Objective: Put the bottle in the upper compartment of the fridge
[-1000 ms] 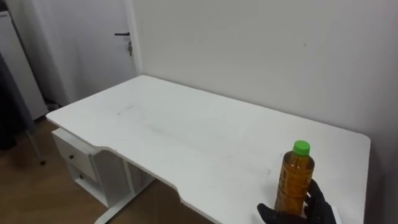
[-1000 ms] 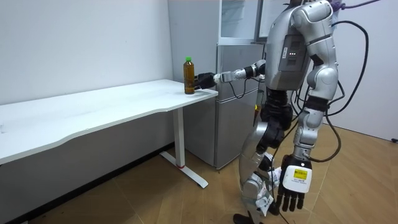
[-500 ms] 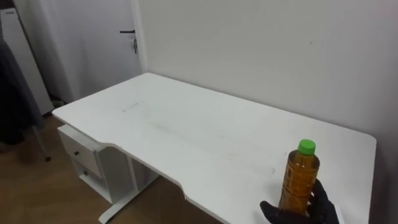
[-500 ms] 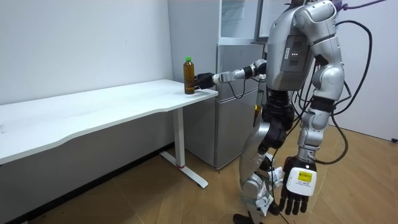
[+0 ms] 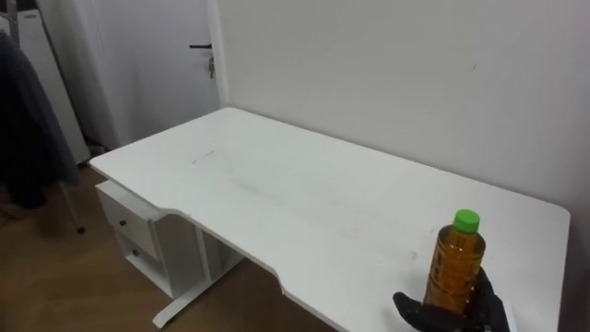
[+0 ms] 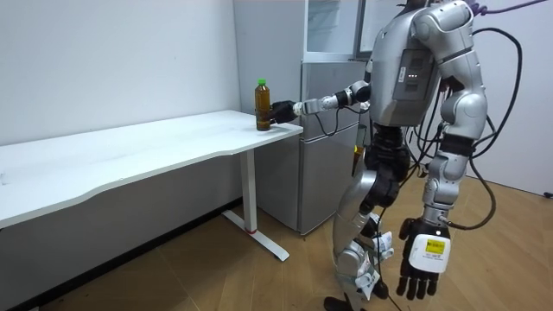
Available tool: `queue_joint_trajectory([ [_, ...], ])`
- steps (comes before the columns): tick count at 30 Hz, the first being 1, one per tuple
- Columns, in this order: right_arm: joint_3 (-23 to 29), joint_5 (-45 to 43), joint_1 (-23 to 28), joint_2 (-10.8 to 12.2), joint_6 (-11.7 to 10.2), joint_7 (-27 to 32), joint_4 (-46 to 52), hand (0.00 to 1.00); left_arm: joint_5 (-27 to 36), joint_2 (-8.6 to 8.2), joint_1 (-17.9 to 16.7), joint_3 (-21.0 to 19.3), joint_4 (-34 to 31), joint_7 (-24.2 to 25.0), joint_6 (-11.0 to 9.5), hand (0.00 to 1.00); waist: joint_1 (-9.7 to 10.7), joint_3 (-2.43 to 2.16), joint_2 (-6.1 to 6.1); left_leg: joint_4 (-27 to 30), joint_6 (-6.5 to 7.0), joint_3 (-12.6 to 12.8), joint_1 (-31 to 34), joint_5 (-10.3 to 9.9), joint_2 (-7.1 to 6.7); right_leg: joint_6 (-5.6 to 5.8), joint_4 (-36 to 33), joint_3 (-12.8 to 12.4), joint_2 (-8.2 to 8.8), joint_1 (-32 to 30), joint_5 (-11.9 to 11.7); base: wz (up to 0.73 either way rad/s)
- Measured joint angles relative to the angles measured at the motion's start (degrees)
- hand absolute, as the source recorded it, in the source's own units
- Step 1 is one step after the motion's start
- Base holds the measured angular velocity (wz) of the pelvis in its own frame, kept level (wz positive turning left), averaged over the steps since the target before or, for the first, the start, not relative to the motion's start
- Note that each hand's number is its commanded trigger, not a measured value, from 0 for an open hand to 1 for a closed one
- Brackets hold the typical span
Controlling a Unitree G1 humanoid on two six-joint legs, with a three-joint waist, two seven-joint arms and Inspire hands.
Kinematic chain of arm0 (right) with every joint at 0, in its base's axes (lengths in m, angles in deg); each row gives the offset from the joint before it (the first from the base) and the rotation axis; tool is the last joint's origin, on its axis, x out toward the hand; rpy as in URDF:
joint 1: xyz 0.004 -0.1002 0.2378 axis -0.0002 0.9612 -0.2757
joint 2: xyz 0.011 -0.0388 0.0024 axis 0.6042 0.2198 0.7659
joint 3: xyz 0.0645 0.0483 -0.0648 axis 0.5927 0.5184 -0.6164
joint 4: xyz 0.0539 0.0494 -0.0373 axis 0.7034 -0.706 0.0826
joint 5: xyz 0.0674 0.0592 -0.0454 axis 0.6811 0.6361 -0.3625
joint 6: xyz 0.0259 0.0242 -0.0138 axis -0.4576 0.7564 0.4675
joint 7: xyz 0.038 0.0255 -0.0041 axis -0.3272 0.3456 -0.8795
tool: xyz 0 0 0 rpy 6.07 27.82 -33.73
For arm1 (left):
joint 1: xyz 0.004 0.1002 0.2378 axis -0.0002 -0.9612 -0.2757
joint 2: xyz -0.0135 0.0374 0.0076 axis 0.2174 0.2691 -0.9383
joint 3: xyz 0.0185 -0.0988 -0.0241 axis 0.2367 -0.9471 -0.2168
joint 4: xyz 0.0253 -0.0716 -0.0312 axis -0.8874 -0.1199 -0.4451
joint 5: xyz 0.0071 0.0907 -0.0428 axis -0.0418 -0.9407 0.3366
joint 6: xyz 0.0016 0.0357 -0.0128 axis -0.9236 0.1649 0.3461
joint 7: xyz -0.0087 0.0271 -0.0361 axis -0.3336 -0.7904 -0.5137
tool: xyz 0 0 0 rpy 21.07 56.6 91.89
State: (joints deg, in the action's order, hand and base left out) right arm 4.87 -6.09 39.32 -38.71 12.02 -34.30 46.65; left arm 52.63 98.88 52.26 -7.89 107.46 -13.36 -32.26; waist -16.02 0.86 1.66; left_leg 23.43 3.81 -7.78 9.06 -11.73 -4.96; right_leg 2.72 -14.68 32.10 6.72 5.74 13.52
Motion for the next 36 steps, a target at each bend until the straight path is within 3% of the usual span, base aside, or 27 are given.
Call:
queue_joint_trajectory([
  [7, 0.0, -0.02, 0.0, -0.79, -0.02, 0.05, -1.48, 0.0, 0.03, 0.34, -1.57, -0.02, -0.84, 0.08, 0.04, 0.0, -0.04, -0.03, 0.04, 0.13, 0.01, -0.93, -0.61, 0.01, -0.48, 0.11, 0.34, 0.9, 0.09, 1.15, 0.02, 0.06],
  [8, 0.0, 0.0, 0.01, -0.79, -0.02, 0.18, -2.02, 0.69, 0.04, 0.54, -1.64, -0.02, -0.85, 0.08, 0.04, 0.0, 0.0, -0.06, 0.06, 0.12, 0.01, -1.25, -0.84, 0.01, -0.61, 0.21, 0.81, 1.19, 0.11, 1.63, 0.04, 0.14],
  [9, 0.0, 0.07, 0.01, -0.79, -0.01, 0.21, -2.16, 1.0, 0.03, 0.65, -1.67, -0.03, -0.88, 0.07, 0.04, 0.0, -0.05, -0.09, -0.01, 0.1, 0.01, -1.32, -0.95, 0.01, -0.63, 0.22, 0.92, 1.24, 0.14, 1.78, 0.04, 0.1],
  [13, 0.11, 1.17, 0.01, -1.1, 0.12, 0.57, -2.46, 1.0, 0.0, 0.77, -2.04, -0.09, -0.9, 0.08, 0.04, 0.0, -0.05, -0.09, -0.21, -0.02, 0.01, -2.03, -1.51, 0.01, -0.99, 0.41, 1.07, 2.11, 0.14, 2.66, 0.15, 0.09],
  [22, 0.91, 4.58, -0.04, -5.19, 0.35, -1.71, -2.6, 1.0, -0.03, 0.83, -3.72, -2.54, -0.6, 0.87, -0.08, 0.0, -0.36, -0.24, -0.14, -0.21, 0.04, -2.33, -1.81, 0.0, -1.34, 0.59, 1.08, 2.84, 0.21, 3.41, 0.18, 0.05],
  [26, 1.26, 4.42, -0.03, -7.63, 2.68, -4.19, -2.01, 1.0, -0.04, 0.97, -5.04, -5.62, -2.12, 1.2, -1.1, 0.0, -0.42, -0.46, 0.21, -0.7, 0.05, -2.24, -1.97, 0.0, -1.45, 0.67, 1.12, 2.92, 0.4, 3.4, 0.22, 0.0],
  [30, 2.81, 4.46, 0.42, -8.3, 3.66, -6.2, 0.16, 1.0, -1.19, 0.86, -5.17, -7.76, -1.75, 1.38, -1.45, 0.0, 0.08, -0.63, 0.4, -1.99, 0.3, -2.39, -2.95, 0.2, -1.83, 0.98, 1.04, 2.94, 0.95, 3.67, 0.41, -0.01],
  [32, 4.26, 4.45, 3.96, -10.1, 3.77, -7.63, 5.81, 1.0, -1.3, 0.83, -5.18, -9.29, -0.56, 1.46, -2.2, 0.0, 0.09, -0.52, 0.14, -3.62, 0.72, -2.58, -4.87, 0.53, -2.52, 1.63, 1.04, 2.94, 1.7, 5.01, 0.78, 0.08],
  [35, 4.72, 4.58, 5.36, -12.7, 3.77, -9.86, 9.42, 1.0, -1.28, 0.74, -5.63, -10.78, 0.59, 1.97, -2.24, 0.0, 0.38, -0.61, -0.29, -4.8, 0.95, -2.33, -6.46, 0.58, -2.87, 2.04, 1.04, 2.53, 2.25, 5.95, 0.87, -0.03],
  [36, 4.72, 4.65, 5.42, -13.28, 3.76, -10.27, 9.79, 1.0, -1.27, 0.74, -5.64, -11.04, 0.53, 1.98, -2.26, 0.0, 0.59, -0.4, -0.69, -5.03, 0.96, -2.15, -6.71, 0.58, -2.85, 2.08, 1.06, 2.39, 2.28, 6.03, 0.85, -0.06],
])
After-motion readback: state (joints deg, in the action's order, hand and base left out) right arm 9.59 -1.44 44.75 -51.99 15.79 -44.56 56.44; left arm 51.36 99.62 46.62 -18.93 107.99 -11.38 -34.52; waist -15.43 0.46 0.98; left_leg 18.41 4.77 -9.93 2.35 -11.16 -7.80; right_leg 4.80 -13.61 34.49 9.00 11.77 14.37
